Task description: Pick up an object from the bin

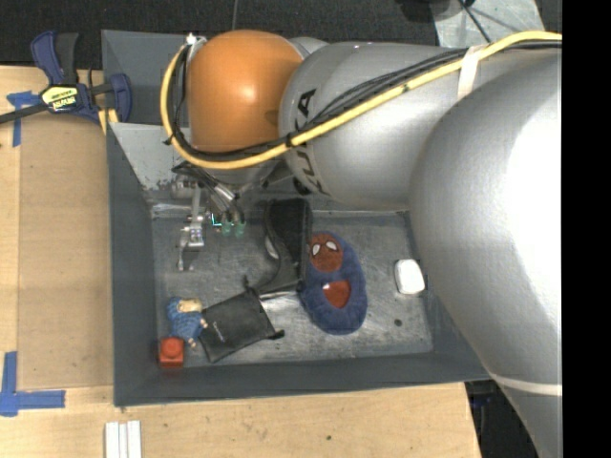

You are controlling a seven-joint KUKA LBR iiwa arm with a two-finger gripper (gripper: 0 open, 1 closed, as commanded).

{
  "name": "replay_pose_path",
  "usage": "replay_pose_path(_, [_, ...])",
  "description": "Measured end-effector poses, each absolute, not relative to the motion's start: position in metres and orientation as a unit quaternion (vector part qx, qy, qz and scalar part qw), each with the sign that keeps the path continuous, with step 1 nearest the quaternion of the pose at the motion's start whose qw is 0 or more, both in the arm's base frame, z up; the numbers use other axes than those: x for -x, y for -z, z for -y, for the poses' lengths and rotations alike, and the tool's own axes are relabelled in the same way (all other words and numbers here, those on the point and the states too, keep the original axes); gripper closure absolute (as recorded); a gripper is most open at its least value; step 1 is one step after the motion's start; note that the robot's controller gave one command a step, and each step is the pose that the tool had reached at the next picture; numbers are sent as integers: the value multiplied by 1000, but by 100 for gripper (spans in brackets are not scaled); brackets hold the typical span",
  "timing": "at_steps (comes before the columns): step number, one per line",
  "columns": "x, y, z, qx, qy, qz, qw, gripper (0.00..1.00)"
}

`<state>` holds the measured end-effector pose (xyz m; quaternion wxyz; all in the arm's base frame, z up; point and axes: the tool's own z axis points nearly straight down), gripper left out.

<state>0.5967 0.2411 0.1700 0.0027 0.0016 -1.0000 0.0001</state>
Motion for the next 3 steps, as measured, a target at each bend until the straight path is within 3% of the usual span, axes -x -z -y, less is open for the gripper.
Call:
replay_pose_path(1, [-491,-72,-189,-71,2,997,-6,0])
replay_pose_path(2, [-507,-101,-144,-10,0,1000,-3,0])
replay_pose_path(3, [-500,-100,-142,33,0,999,1,0])
